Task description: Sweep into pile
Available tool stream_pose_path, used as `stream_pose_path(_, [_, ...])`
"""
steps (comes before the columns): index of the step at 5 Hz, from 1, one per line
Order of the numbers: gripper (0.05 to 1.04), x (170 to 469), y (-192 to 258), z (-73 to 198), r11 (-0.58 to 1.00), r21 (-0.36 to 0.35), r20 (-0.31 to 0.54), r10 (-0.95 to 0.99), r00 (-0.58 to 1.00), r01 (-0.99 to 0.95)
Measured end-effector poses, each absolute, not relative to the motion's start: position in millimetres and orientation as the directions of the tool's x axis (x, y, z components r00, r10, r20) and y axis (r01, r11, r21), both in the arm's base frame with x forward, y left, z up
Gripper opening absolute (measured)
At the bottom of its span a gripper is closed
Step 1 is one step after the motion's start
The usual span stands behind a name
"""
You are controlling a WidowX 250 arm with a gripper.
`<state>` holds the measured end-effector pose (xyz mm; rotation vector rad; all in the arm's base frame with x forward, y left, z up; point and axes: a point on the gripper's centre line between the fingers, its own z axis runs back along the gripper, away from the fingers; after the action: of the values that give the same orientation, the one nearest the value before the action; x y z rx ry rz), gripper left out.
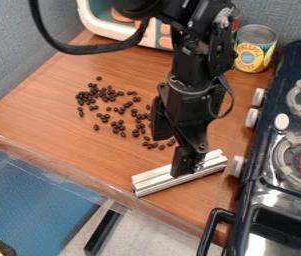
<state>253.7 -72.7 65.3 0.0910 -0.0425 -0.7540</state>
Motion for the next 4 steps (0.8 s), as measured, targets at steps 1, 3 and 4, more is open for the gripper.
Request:
stream_pose_path(1, [1.0, 252, -72, 57, 0.726, 0.086, -0.02, -0.683, 0.73, 0.682])
stream_pose_path(3, [1.0, 255, -76, 41, 0.715, 0.083, -0.047, -0.693, 0.719, 0.694])
stream_pose_path(4, [1.0, 261, -78, 37, 0.709, 0.087, -0.05, -0.698, 0.714, 0.7])
